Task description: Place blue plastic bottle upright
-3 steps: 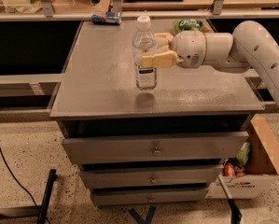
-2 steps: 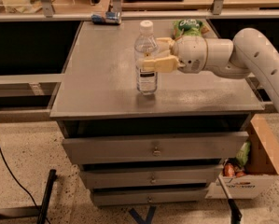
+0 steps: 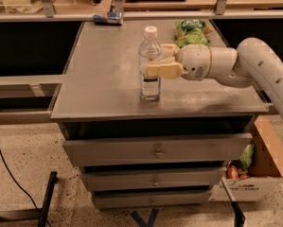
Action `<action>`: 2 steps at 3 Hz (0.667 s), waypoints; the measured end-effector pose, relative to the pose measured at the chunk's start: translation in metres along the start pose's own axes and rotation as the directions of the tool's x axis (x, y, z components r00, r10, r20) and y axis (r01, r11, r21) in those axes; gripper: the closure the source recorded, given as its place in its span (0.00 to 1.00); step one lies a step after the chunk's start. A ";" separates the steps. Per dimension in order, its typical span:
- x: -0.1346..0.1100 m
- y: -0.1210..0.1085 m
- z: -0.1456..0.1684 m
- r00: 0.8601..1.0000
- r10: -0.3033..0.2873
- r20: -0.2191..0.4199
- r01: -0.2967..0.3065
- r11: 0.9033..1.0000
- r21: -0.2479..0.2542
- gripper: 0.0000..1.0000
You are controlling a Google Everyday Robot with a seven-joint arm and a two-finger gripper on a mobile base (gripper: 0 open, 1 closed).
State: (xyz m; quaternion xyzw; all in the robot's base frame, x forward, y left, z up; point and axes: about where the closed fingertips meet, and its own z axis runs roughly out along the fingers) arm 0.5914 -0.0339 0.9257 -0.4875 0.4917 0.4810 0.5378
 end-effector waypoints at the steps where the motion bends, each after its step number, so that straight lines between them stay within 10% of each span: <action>1: 0.010 0.001 -0.007 0.999 0.009 -0.047 -0.008 1.000 0.024 0.00; 2: 0.010 0.001 -0.007 0.999 0.009 -0.047 -0.008 1.000 0.024 0.00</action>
Offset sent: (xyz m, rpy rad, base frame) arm -0.0006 -0.0181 -0.0157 -0.0781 0.0180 -0.0552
